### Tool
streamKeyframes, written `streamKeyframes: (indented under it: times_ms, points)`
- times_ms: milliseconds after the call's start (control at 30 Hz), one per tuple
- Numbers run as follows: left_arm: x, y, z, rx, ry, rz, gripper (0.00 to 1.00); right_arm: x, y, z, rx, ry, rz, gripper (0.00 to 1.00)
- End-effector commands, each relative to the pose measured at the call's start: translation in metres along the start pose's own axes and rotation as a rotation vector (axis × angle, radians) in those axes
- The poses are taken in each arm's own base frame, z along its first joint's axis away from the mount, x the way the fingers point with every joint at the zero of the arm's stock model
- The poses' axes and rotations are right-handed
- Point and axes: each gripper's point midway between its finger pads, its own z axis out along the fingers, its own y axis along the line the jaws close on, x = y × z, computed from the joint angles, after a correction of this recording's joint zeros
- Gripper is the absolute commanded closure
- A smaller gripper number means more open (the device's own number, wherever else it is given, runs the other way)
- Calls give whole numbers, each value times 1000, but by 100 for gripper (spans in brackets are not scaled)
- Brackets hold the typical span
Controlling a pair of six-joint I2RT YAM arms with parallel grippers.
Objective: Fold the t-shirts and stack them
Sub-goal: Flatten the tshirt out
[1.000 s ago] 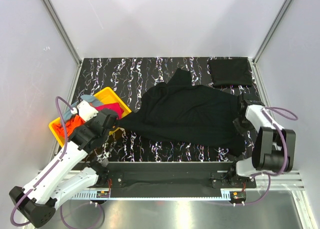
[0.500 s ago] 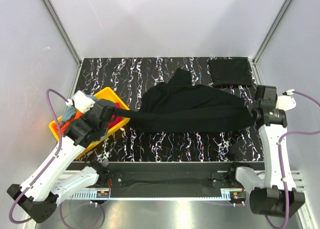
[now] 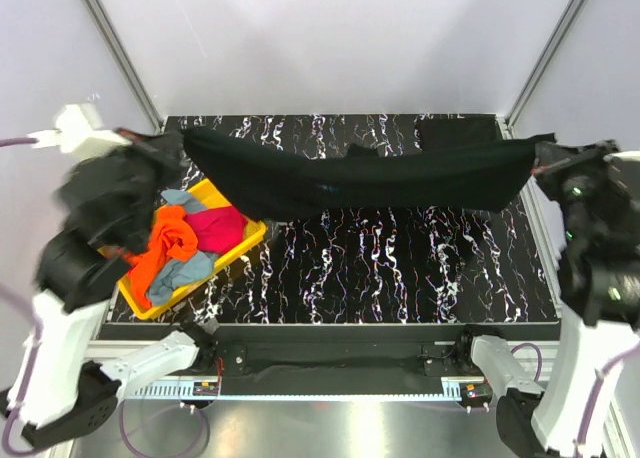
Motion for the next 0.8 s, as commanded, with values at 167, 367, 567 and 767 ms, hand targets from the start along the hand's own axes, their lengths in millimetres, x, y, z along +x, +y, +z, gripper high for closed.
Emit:
streamKeyframes:
  times_ms: [167,367,567,767]
  points:
    - [-179,-55,-156,579,-311,-251,100,-87,58,-166,-284,-259,-6,100]
    - [-204,-75,-197,760,-322,-316,100,-102,73,-213,-379,-306,35,100]
    - [-217,-73,-167,628,-460,-169,100,-95,76,-156,-305,-232,9,100]
    - [-198,-72,-67,259,-558,195,100,-67,90,-57,-337,-136,-69,100]
